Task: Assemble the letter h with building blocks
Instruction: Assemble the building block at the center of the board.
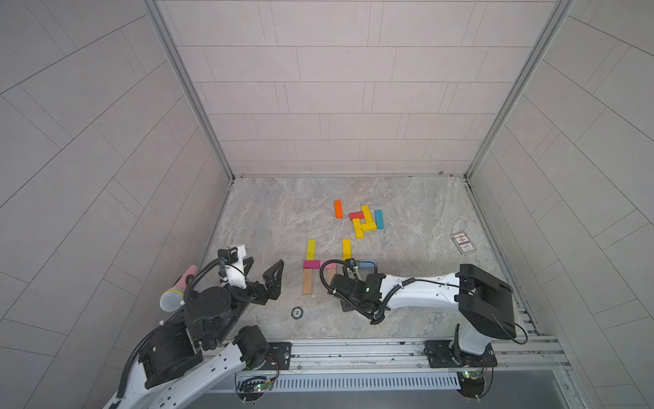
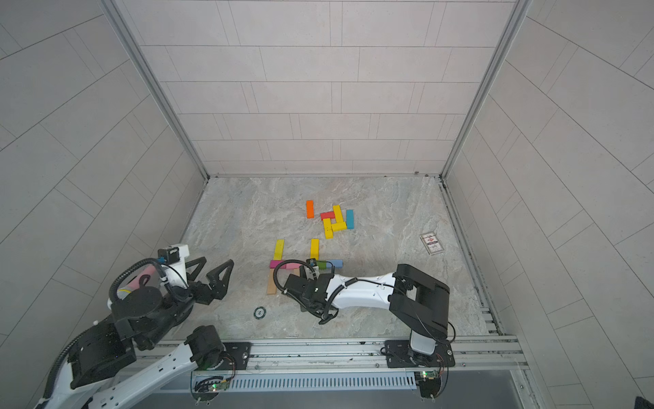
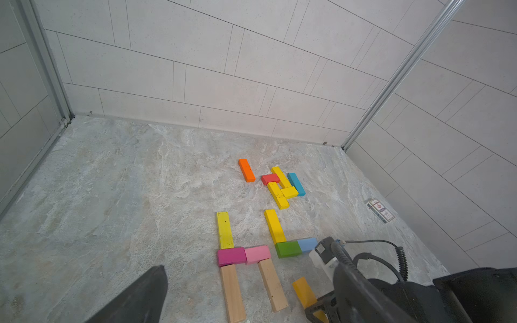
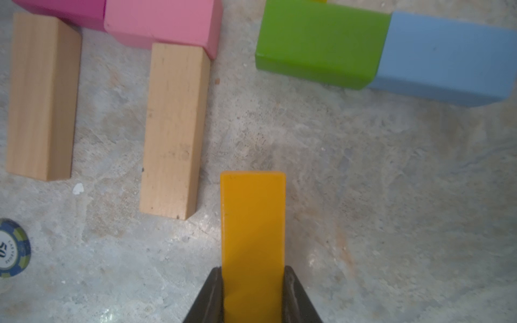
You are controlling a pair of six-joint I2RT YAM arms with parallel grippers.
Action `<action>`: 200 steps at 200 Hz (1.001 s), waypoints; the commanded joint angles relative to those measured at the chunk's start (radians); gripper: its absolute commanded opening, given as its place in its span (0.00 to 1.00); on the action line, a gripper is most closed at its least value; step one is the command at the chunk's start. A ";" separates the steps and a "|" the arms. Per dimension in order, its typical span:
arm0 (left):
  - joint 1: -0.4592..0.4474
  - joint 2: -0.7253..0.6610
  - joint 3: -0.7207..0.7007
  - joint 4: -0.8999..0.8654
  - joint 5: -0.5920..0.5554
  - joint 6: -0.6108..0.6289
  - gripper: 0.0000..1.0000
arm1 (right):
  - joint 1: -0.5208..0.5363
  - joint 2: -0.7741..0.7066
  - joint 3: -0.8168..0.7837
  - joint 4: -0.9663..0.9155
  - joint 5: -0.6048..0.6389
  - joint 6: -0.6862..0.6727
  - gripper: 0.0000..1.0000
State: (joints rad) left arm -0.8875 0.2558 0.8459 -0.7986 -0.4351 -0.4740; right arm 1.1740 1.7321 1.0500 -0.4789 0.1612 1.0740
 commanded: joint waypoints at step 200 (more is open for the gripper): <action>0.016 -0.001 -0.008 0.013 0.009 0.013 1.00 | -0.094 0.113 0.065 0.009 0.023 0.083 0.20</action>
State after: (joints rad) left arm -0.8810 0.2562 0.8459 -0.7982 -0.4252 -0.4732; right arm 1.0878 1.8271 1.1072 -0.4332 0.1585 1.1103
